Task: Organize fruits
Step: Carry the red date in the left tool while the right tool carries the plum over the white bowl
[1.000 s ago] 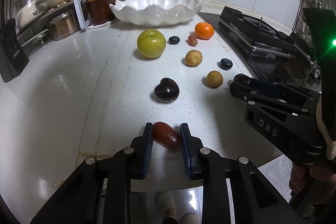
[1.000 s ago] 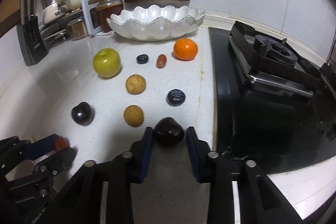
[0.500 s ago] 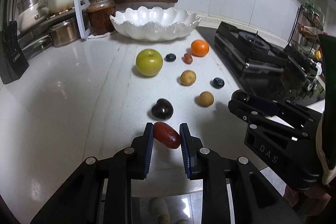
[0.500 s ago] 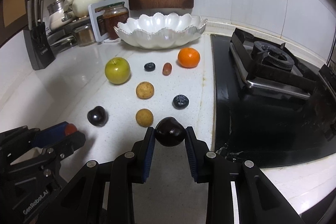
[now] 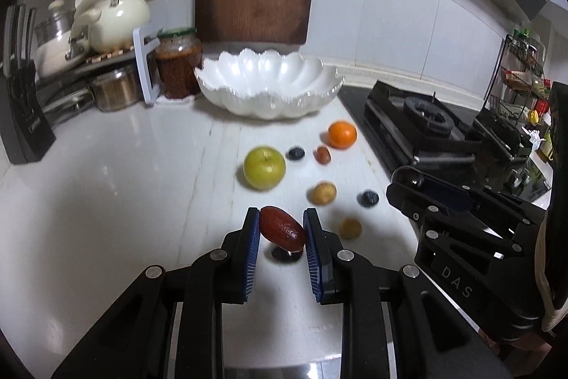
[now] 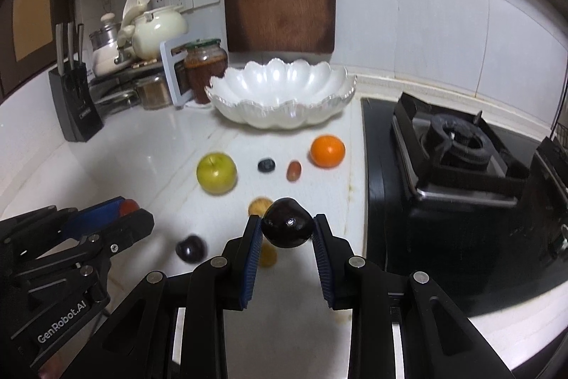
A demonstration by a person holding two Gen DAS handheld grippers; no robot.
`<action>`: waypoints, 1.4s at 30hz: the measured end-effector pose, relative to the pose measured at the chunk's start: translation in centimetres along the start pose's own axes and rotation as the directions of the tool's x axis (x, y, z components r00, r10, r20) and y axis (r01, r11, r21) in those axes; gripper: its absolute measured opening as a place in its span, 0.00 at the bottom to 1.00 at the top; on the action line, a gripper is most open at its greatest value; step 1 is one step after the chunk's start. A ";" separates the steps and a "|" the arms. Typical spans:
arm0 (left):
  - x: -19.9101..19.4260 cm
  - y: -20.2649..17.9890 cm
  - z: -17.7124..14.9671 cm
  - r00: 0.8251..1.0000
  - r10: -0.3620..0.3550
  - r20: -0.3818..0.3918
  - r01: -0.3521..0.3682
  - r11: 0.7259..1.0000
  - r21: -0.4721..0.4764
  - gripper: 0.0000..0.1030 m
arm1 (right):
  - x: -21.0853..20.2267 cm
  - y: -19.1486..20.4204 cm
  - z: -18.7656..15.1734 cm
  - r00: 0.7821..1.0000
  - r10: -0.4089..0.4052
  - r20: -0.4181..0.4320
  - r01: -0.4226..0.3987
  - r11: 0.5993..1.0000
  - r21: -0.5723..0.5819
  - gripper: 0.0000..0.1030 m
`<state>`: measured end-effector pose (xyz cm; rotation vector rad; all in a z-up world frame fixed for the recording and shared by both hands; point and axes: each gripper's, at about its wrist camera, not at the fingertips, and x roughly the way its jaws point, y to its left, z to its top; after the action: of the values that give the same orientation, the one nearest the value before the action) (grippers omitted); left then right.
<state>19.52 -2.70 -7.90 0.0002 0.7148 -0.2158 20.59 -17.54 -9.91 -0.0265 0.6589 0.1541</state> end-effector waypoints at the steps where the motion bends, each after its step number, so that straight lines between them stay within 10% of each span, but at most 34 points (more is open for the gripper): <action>1: 0.1 0.2 0.4 1.000 0.001 0.003 -0.001 1.000 0.001 0.25 | 0.1 0.1 0.2 1.000 0.000 0.004 0.000 1.000 0.001 0.29; 42: 2.8 1.8 12.0 0.987 0.061 0.147 -0.057 0.998 -0.028 0.24 | 3.1 -1.0 12.0 0.985 0.037 0.171 -0.029 0.998 -0.052 0.30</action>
<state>29.77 -2.39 -0.76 -0.0172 0.5683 -0.1490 30.50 -17.21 -2.36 -0.0490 0.4837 0.2022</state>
